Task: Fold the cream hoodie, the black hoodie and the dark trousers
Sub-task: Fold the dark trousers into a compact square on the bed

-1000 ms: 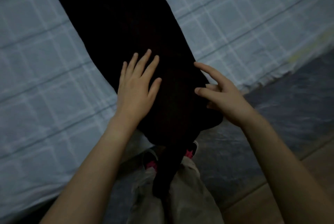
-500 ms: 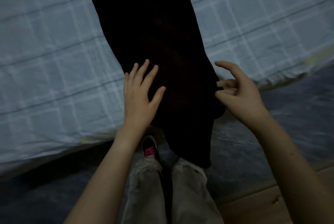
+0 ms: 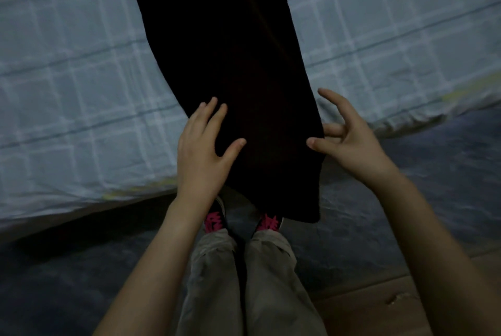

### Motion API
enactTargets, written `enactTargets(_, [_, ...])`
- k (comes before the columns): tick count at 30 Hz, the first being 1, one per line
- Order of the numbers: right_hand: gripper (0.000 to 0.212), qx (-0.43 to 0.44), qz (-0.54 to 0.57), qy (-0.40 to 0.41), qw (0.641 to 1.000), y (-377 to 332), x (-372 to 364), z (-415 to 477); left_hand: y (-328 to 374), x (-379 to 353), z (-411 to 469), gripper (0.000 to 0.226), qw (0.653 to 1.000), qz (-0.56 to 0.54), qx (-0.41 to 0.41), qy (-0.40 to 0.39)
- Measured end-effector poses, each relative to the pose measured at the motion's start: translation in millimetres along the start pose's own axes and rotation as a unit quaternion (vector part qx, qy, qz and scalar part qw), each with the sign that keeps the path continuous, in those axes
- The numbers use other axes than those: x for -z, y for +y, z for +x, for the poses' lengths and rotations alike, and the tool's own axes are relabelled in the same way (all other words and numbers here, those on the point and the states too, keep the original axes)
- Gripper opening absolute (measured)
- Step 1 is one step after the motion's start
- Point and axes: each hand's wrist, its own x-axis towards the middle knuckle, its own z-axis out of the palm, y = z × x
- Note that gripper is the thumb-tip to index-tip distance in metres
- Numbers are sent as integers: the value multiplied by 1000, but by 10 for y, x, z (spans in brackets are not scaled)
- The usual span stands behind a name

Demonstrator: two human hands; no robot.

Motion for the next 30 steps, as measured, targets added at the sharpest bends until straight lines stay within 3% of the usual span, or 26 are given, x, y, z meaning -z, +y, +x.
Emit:
enactTargets(2, [83,-24,-3,-13,1000,50,13,49,10,-19,-17,61,1000,-7,8,-1])
enactTargets(5, [78,-18,-30,-25,999,22,30,69,55,37,61,49,993,-70,58,69])
enactTargets(7, [74,-14,-101,-16,995,4,2,61,70,72,133,47,990,-73,74,95])
enactTargets(9, [67,44,-290,50,955,-57,-69,75,68,76,159,49,992,-58,71,92])
enactTargets(11, [60,173,-398,133,891,-153,-200,145,80,73,167,51,994,-32,62,83])
enactTargets(14, [58,281,-427,112,852,-256,-466,541,110,73,443,56,994,69,-2,89])
enactTargets(17, [59,280,-515,82,806,-205,-589,1065,17,17,913,58,977,202,-47,56])
enactTargets(20, [61,242,-554,58,794,-76,-526,1267,-190,-59,997,63,964,264,-38,14])
enactTargets(24, [59,255,-539,63,800,-185,-542,1246,-176,-10,896,64,961,276,-22,20])
enactTargets(28, [58,295,-503,84,808,-546,-656,1628,18,180,1423,49,957,264,-81,95])
enactTargets(30, [56,291,-497,91,813,-727,-699,1968,-18,267,1855,54,956,257,-104,93])
